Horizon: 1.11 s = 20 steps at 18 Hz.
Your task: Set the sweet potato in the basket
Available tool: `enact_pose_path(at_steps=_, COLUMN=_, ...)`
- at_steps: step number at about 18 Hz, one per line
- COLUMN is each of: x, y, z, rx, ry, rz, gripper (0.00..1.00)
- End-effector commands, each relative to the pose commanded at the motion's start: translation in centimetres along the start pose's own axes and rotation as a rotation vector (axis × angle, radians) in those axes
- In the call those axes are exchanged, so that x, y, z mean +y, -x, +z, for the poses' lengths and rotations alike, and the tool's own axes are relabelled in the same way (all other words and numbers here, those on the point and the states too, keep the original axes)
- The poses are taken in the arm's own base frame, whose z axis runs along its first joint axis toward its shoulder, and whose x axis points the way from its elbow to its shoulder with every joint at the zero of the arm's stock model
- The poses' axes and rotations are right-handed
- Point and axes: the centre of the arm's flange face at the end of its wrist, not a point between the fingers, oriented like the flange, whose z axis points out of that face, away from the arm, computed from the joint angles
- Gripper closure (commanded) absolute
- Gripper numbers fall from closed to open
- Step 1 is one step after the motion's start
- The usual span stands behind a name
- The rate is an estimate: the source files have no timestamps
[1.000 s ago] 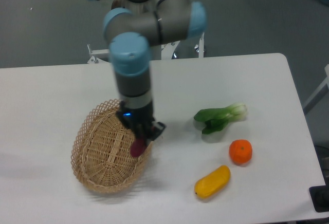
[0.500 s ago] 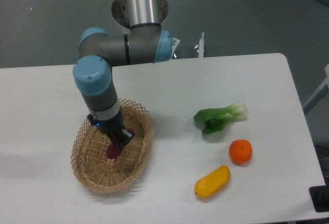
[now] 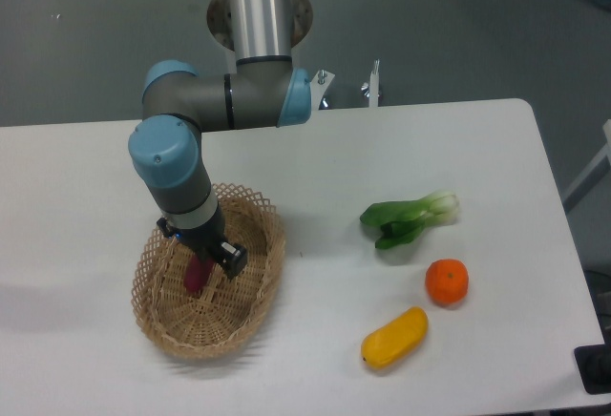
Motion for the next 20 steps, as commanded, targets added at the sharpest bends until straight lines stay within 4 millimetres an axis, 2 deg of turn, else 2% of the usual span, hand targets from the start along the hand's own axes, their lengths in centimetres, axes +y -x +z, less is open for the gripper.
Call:
enact_pose_path(at_steps=5, x=-1.6, y=3.5, z=-5.7, rx=-0.084, ry=-0.09, rz=-0.057, gripper=0.0)
enact_pose_path(at_steps=8, x=0.2, y=7.1, z=-7.5, rx=-0.119, ry=-0.106, rz=-0.104, gripper=0.0)
enact_pose_path(at_steps=11, x=2.6, y=11.7, z=-9.2, rx=-0.164, ry=-0.111, rz=-0.103, gripper=0.0)
enact_pose_path(at_steps=12, x=3.7, y=13.2, z=-9.2, rx=-0.17, ry=-0.099, rz=-0.077, gripper=0.0)
enact_pose_path(at_steps=14, x=6.8, y=16.5, z=-10.7, rx=-0.203, ry=-0.087, rz=-0.067, gripper=0.0)
enact_pose_path(at_steps=17, x=10.2, y=19.5, z=-10.9, rx=-0.177, ry=-0.04, rz=-0.065, gripper=0.0)
enact_pose_path(at_steps=20, x=13.6, y=22.1, z=-11.8, rx=-0.144, ry=0.012, rz=0.059, gripper=0.0)
